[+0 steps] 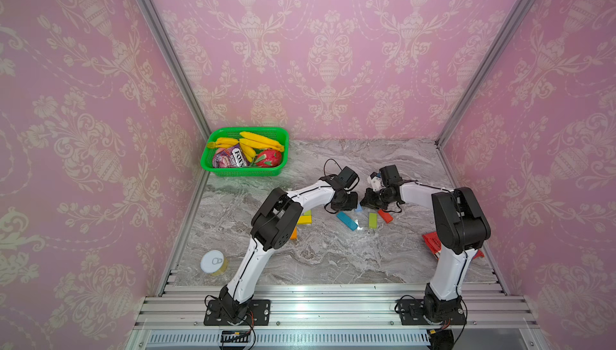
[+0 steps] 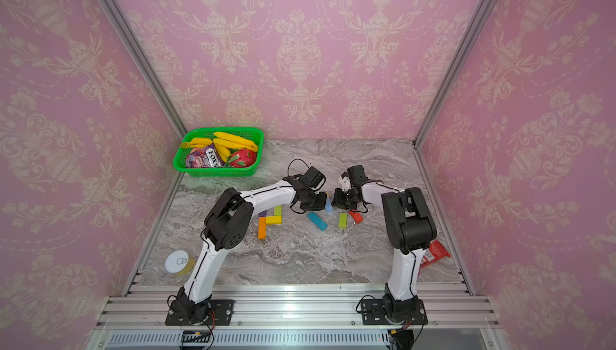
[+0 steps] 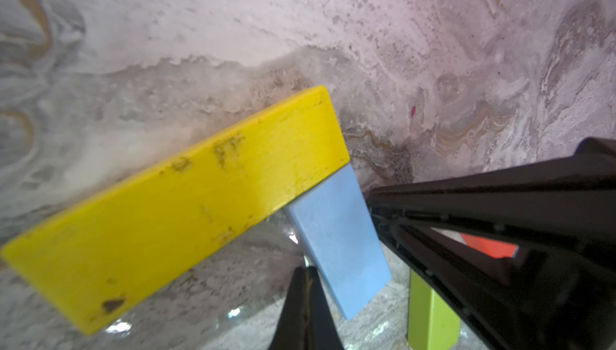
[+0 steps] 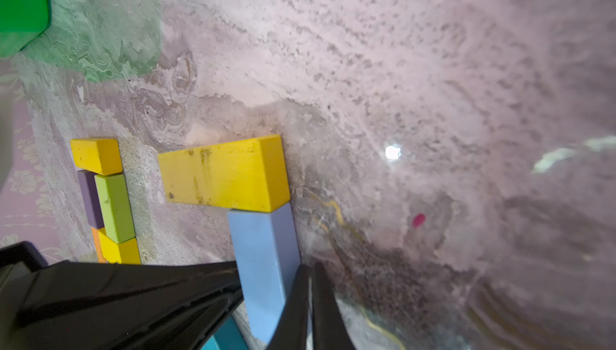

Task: Assemble the letter p with building blocks
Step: Assemble the building block at the center of the board.

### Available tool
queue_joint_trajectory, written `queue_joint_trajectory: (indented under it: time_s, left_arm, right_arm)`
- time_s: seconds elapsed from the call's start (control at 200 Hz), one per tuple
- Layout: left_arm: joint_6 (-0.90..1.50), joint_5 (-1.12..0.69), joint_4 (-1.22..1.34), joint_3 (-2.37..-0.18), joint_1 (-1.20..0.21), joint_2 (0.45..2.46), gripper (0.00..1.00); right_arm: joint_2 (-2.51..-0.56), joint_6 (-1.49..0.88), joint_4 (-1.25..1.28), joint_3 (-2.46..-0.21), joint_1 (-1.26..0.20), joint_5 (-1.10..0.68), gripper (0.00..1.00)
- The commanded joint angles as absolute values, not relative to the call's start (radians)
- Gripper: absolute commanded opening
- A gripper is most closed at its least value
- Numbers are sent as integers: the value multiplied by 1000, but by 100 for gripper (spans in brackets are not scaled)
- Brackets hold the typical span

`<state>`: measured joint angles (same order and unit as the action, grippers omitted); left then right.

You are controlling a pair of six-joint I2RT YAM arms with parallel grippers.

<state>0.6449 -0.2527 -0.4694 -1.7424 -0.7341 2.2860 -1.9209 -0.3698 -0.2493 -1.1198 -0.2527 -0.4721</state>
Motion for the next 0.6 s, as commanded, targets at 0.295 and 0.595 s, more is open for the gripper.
queue_joint_trajectory:
  time_s: [0.295,0.595]
  left_arm:
    - [644,-183,-449,-1674,-715,2243,0]
    - [643,-177,-406,-1612,-707,2177,0]
  right_arm:
    - [-1935,-352,-327,-1070,-243,-389,10]
    - [-1919,-341,-347,-1106,-224,-379,10]
